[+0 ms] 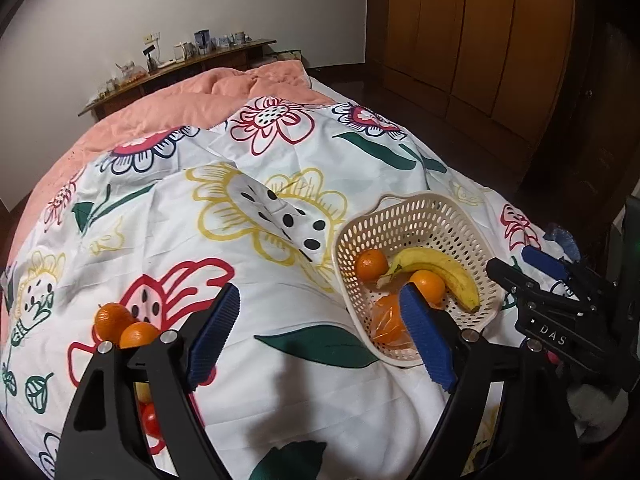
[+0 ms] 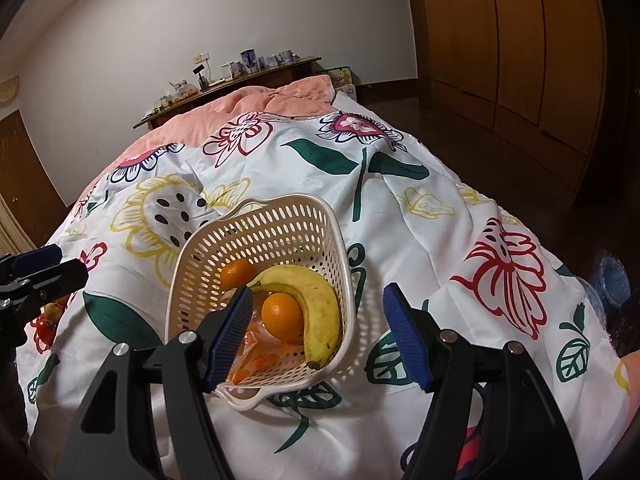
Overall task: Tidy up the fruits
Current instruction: 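Lower the tangerine into the white basket and open the left tool, then move both tools back over the remaining fruit pile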
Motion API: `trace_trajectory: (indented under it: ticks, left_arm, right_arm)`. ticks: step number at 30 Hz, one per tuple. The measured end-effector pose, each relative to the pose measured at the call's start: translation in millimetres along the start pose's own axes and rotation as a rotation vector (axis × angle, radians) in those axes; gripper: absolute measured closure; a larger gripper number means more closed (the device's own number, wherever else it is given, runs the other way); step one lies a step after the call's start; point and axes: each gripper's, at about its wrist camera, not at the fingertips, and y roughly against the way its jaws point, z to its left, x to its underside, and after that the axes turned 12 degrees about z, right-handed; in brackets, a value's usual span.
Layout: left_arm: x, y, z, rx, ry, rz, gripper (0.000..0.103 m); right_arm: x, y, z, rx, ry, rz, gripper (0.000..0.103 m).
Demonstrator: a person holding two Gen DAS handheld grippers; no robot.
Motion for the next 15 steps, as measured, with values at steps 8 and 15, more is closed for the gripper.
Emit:
trace_trajectory:
  ticks: [8, 15]
  left_arm:
    - [7.7, 10.3, 2.5, 0.008, 0.002, -0.015, 0.019]
    - [13.7, 14.0, 9.9, 0.01, 0.024, -0.018, 0.018]
  right_arm:
    - [0.7, 2.1, 6.1, 0.004, 0.014, 0.0, 0.035]
    - [1.7, 5.4, 13.9, 0.001, 0.031, -0.002, 0.035]
